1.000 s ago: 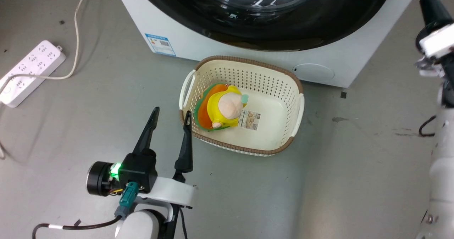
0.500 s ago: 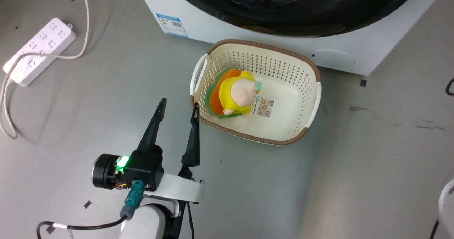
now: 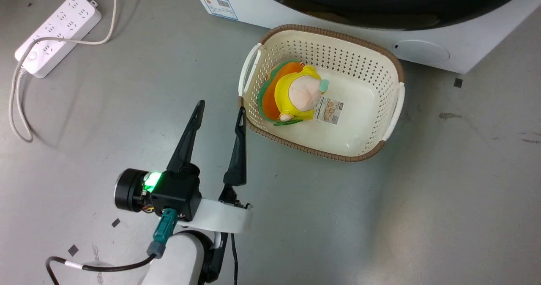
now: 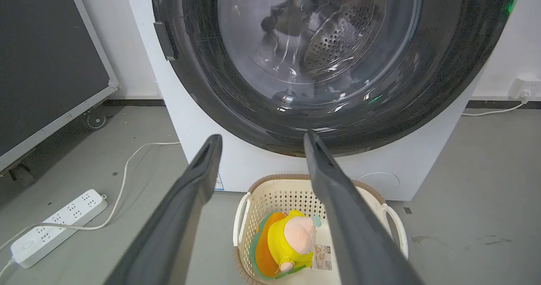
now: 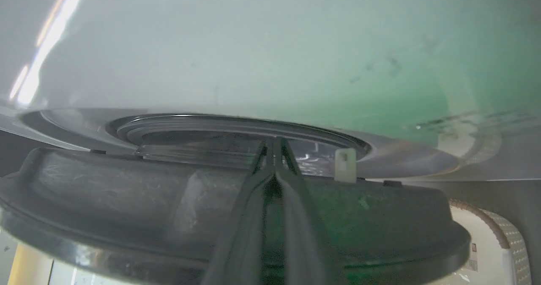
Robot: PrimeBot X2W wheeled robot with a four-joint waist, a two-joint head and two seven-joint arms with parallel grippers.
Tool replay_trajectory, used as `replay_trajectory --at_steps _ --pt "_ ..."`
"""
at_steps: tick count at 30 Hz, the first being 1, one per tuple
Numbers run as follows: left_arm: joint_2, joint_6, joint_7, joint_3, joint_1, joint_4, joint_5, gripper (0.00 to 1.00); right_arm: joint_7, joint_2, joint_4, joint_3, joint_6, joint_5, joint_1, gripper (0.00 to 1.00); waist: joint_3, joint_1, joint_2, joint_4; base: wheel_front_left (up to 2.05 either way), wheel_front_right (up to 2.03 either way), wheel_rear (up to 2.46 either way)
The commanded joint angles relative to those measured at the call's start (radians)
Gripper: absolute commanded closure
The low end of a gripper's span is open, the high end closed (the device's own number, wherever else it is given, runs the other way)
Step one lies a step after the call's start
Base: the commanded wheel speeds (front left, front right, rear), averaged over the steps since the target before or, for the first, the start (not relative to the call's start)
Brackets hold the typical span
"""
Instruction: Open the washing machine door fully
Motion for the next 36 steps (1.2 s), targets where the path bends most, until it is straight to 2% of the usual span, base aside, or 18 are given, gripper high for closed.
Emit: replay_trajectory --at_steps 1,9,15,16,20,24,36 --pt "0.001 0.008 -0.013 -0.008 -0.023 -0.001 -0.006 0.0 0.038 0.016 0.031 -0.017 0.001 0.02 -0.025 1.0 -0.002 -0.0001 -0.0001 0.004 0.0 0.0 0.0" --pt "0.001 0.008 -0.03 -0.014 0.004 0.034 0.007 0.0 0.174 0.048 0.037 -0.072 0.001 0.062 0.061 1.0 -0.085 -0.0001 -0.0001 -0.005 0.0 0.0 0.0" --pt "0.006 -0.006 -0.03 0.001 0.061 0.077 0.017 0.0 0.231 0.107 -0.023 -0.06 0.001 0.076 0.219 1.0 -0.192 -0.0001 -0.0001 -0.032 0.0 0.0 0.0" --pt "0.006 -0.011 -0.03 0.007 0.089 0.095 0.019 0.0 0.265 0.13 -0.051 -0.05 0.001 0.102 0.283 1.0 -0.237 -0.0001 -0.0001 -0.047 0.0 0.0 0.0" --pt "0.006 -0.02 -0.03 0.009 0.126 0.11 0.021 0.0 0.311 0.141 -0.081 -0.01 0.001 0.146 0.374 1.0 -0.289 -0.0001 -0.0001 -0.059 0.0 0.0 0.0" --pt "0.01 -0.028 -0.03 0.012 0.156 0.118 0.025 0.0 0.322 0.142 -0.055 0.09 0.001 0.261 0.447 1.0 -0.325 -0.0001 -0.0001 -0.066 0.0 0.0 0.0" --pt "0.012 -0.047 -0.03 0.021 0.201 0.116 0.026 0.0 0.234 0.142 -0.044 0.49 0.001 0.628 0.617 1.0 -0.373 -0.0001 -0.0001 -0.05 0.0 0.0 0.0"
